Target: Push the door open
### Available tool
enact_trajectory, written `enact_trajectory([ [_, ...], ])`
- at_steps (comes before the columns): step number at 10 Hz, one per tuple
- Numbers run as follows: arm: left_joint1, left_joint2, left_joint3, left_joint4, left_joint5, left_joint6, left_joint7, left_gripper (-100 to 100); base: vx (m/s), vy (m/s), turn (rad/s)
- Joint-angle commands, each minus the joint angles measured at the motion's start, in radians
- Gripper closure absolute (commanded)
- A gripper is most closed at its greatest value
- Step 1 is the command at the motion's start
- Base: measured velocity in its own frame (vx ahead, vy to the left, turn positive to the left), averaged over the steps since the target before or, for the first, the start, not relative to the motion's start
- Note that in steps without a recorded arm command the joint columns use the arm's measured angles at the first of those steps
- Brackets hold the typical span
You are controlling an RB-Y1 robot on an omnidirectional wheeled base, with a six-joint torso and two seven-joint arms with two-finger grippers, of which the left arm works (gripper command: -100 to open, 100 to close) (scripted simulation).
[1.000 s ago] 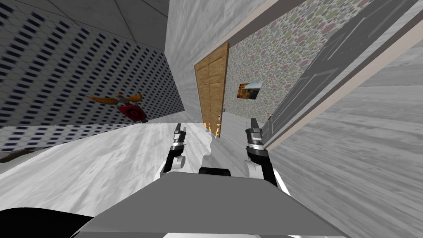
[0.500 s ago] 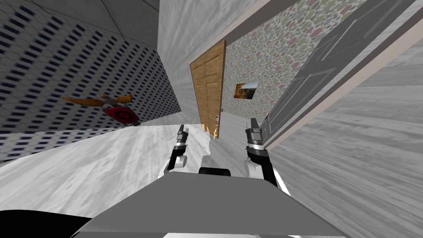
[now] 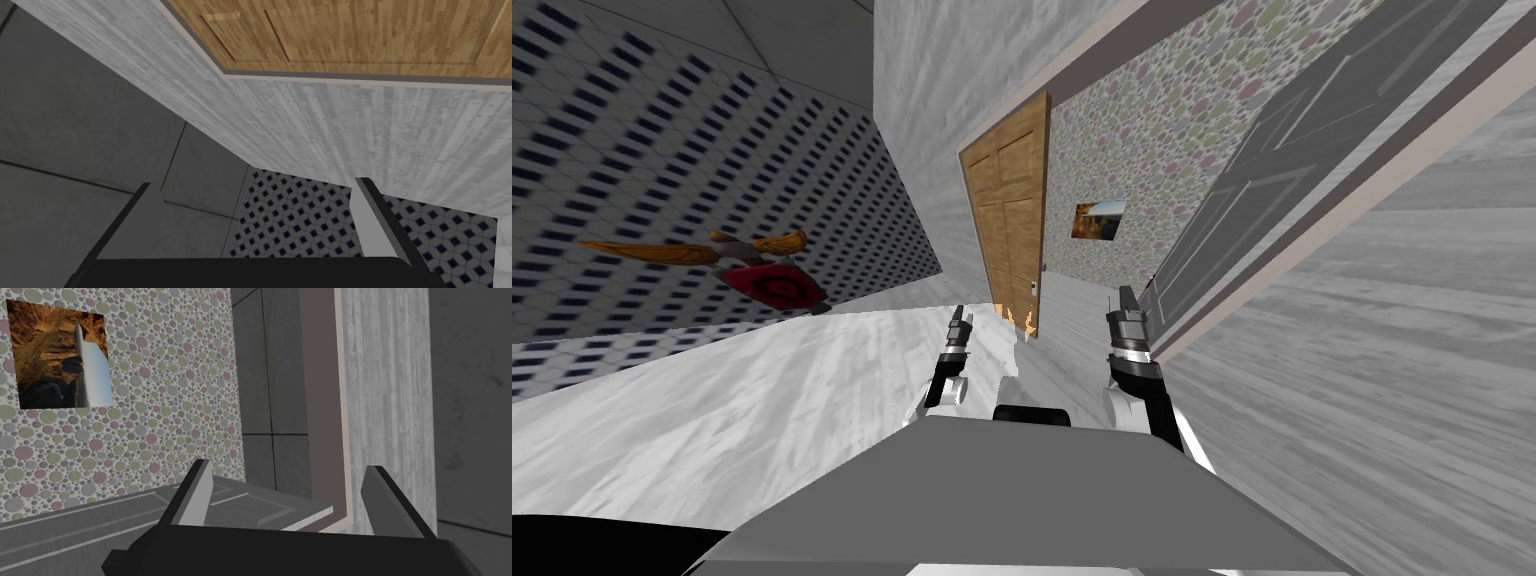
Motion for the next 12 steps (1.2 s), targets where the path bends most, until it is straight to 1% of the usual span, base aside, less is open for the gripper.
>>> enact_trajectory([
  [1, -0.014, 0.002, -0.003, 0.036, -0.007, -0.005, 0.007, -100, 0.105, 0.021, -0.138],
  [12, -0.121, 0.011, -0.023, 0.315, -0.055, -0.066, 0.052, -100, 0.093, 0.033, -0.118],
])
